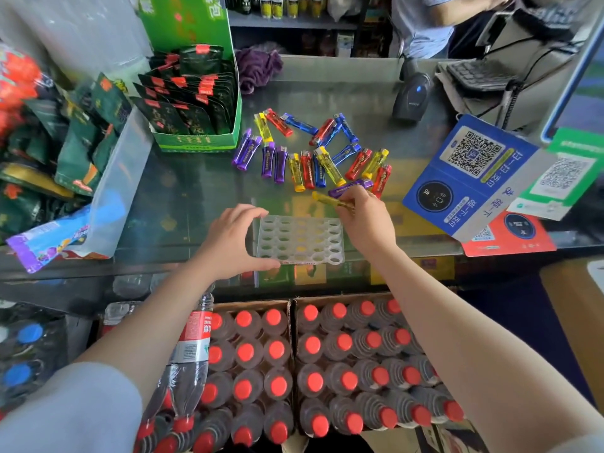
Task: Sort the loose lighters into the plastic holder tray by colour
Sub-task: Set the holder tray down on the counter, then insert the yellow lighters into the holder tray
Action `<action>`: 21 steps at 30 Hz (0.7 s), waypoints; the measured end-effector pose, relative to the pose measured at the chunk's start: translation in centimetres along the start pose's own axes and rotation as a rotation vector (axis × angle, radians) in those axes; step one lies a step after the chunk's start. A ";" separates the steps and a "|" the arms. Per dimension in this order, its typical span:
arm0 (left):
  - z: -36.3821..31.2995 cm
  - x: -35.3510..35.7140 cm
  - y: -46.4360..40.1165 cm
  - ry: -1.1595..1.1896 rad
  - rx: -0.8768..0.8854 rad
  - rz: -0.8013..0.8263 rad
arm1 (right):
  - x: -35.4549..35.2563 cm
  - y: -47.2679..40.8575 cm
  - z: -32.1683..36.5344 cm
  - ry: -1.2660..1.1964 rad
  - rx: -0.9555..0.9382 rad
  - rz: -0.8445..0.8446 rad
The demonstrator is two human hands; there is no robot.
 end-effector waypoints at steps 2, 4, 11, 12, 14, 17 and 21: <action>0.0 0.1 -0.1 -0.011 -0.013 -0.008 | -0.7 0.3 0.7 -0.201 0.005 -0.045; 0.0 0.2 -0.2 -0.031 -0.006 -0.034 | -1.2 0.6 1.8 -0.414 0.030 -0.046; 0.3 0.2 -0.1 -0.042 0.053 -0.011 | 0.1 0.6 4.5 -0.791 0.226 0.088; 0.4 0.1 -0.1 -0.037 0.060 -0.007 | 0.2 0.5 4.6 -0.794 0.229 0.090; 0.5 0.0 0.0 -0.027 0.070 -0.006 | 0.6 0.5 4.9 -0.797 0.218 0.114; 0.5 0.0 0.0 -0.025 0.082 -0.021 | 1.4 0.4 5.8 -0.755 0.133 0.165; 0.7 -0.1 0.0 -0.001 0.088 0.018 | 2.3 0.4 6.9 -0.640 0.020 0.182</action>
Point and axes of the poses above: each hand's wrist, its own y-axis away from the middle knuckle, its own x-axis out of the palm, z = x × y, the point moved 2 cm from there along -y, towards the middle knuckle, and after that the axes turned 4 degrees about -z, right-handed, at the moved point
